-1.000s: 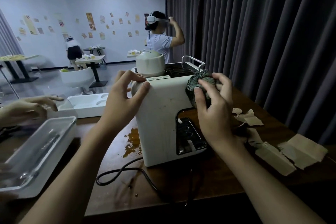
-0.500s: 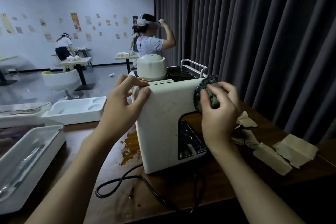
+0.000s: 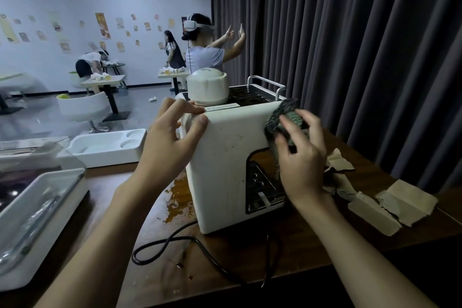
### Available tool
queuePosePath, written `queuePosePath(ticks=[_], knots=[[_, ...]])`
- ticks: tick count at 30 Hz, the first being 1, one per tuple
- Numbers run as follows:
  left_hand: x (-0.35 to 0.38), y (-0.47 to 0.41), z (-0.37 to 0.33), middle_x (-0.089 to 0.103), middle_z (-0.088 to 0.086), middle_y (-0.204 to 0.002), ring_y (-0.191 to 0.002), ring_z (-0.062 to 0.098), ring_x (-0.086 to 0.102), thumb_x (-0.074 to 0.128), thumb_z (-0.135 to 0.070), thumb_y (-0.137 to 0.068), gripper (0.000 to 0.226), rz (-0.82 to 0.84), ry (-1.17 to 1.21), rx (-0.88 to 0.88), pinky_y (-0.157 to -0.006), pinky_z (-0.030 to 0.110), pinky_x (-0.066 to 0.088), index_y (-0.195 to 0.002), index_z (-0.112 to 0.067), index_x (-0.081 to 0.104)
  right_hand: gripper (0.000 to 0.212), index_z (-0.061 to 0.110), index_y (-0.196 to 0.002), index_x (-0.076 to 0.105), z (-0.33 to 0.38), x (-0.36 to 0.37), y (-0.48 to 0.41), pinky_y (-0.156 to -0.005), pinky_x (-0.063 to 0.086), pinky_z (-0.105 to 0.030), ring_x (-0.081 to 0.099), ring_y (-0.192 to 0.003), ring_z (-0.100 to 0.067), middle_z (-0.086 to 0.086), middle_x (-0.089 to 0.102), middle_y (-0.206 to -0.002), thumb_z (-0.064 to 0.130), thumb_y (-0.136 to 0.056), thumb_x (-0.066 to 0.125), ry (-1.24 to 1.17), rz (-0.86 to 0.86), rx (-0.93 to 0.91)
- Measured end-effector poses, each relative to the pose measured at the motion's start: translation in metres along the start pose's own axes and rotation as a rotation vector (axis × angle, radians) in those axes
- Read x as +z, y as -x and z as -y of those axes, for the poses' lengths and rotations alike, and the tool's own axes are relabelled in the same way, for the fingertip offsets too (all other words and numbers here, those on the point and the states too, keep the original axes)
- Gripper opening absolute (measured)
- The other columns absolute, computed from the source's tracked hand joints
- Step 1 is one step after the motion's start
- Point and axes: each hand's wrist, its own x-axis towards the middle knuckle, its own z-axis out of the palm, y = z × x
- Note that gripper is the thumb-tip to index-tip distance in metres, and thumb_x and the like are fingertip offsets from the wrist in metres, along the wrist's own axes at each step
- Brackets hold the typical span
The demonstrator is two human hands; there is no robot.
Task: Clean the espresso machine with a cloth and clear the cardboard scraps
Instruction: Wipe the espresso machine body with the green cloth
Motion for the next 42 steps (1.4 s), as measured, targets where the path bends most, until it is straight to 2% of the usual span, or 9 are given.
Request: queuePosePath(ticks=[6, 8, 10, 15, 22, 27, 32, 37, 42], knots=[[0.009, 0.004, -0.012, 0.053, -0.01, -0.115, -0.11, -0.015, 0.049, 0.063, -0.025, -0.097, 0.009, -0.053, 0.044, -0.01, -0.08, -0.005, 0.035, -0.105, -0.023, 0.064, 0.032, 0.009, -0.118, 0.068, -0.007, -0.008, -0.013, -0.105, 0.036, -0.014, 0.049, -0.125, -0.02, -0.012, 0.053, -0.133, 0.007, -0.086, 0.07, -0.121, 0.008, 0.171], [0.013, 0.007, -0.013, 0.054, -0.004, -0.118, -0.11, -0.013, 0.05, 0.066, -0.018, -0.094, 0.011, -0.094, 0.077, 0.001, -0.081, -0.003, 0.038, -0.105, -0.018, 0.065, 0.034, 0.016, -0.12, 0.066, -0.004, -0.009, -0.014, -0.107, 0.033, -0.012, 0.044, -0.131, -0.012, -0.006, 0.05, -0.14, 0.008, -0.087, 0.069, -0.218, 0.045, 0.274], [0.015, 0.008, -0.012, 0.055, -0.003, -0.122, -0.115, -0.01, 0.051, 0.068, -0.016, -0.093, 0.014, -0.102, 0.129, 0.006, -0.083, 0.004, 0.047, -0.107, -0.017, 0.066, 0.034, 0.018, -0.12, 0.066, -0.003, -0.01, -0.016, -0.104, 0.041, -0.015, 0.05, -0.121, -0.004, 0.0, 0.058, -0.13, 0.009, -0.087, 0.069, -0.293, 0.051, 0.322], [0.021, 0.002, -0.009, 0.056, -0.002, -0.122, -0.122, 0.002, 0.053, 0.069, -0.011, -0.092, 0.017, -0.073, 0.211, 0.016, -0.081, 0.011, 0.053, -0.107, -0.019, 0.066, 0.037, 0.028, -0.119, 0.064, -0.007, -0.01, -0.019, -0.105, 0.045, -0.032, 0.054, -0.125, -0.017, -0.01, 0.061, -0.131, 0.01, -0.087, 0.068, -0.353, 0.046, 0.358], [0.055, -0.01, -0.016, 0.057, 0.008, -0.126, -0.126, 0.012, 0.053, 0.071, -0.01, -0.091, 0.019, -0.043, 0.229, 0.035, -0.084, 0.011, 0.05, -0.11, -0.008, 0.067, 0.034, 0.011, -0.12, 0.067, -0.03, -0.03, -0.03, -0.101, 0.035, -0.005, 0.048, -0.13, -0.018, -0.014, 0.054, -0.138, 0.004, -0.087, 0.067, -0.291, -0.007, 0.339], [0.077, -0.016, -0.025, 0.058, 0.007, -0.128, -0.127, 0.014, 0.053, 0.067, -0.015, -0.094, 0.013, -0.011, 0.235, 0.018, -0.088, 0.01, 0.049, -0.107, -0.018, 0.066, 0.035, 0.01, -0.122, 0.066, -0.054, -0.047, -0.034, -0.106, 0.043, -0.026, 0.053, -0.126, -0.021, -0.014, 0.057, -0.135, 0.006, -0.087, 0.068, -0.206, 0.016, 0.241], [0.075, -0.02, -0.029, 0.064, -0.002, -0.122, -0.121, 0.002, 0.056, 0.052, -0.027, -0.094, 0.017, -0.04, 0.198, -0.035, -0.108, 0.031, 0.043, -0.099, -0.03, 0.068, 0.033, 0.009, -0.118, 0.068, -0.078, -0.052, -0.039, -0.101, 0.047, -0.042, 0.047, -0.125, -0.031, -0.018, 0.046, -0.135, 0.02, -0.087, 0.068, -0.043, 0.04, -0.01], [0.073, -0.02, -0.03, 0.065, -0.006, -0.124, -0.124, 0.001, 0.055, 0.05, -0.019, -0.102, 0.024, -0.026, 0.156, -0.059, -0.111, 0.039, 0.043, -0.099, -0.035, 0.068, 0.046, 0.004, -0.131, 0.057, -0.092, -0.051, -0.019, -0.104, 0.042, -0.038, 0.044, -0.124, -0.032, -0.02, 0.041, -0.133, 0.02, -0.089, 0.068, 0.126, 0.147, -0.223], [0.073, -0.02, -0.031, 0.064, -0.009, -0.127, -0.127, 0.001, 0.054, 0.051, -0.019, -0.103, 0.027, -0.024, 0.142, -0.076, -0.111, 0.039, 0.043, -0.098, -0.04, 0.067, 0.037, -0.004, -0.12, 0.062, -0.096, -0.057, -0.033, -0.105, 0.044, -0.041, 0.049, -0.123, -0.034, -0.023, 0.046, -0.132, 0.006, -0.085, 0.067, 0.092, 0.162, -0.327]])
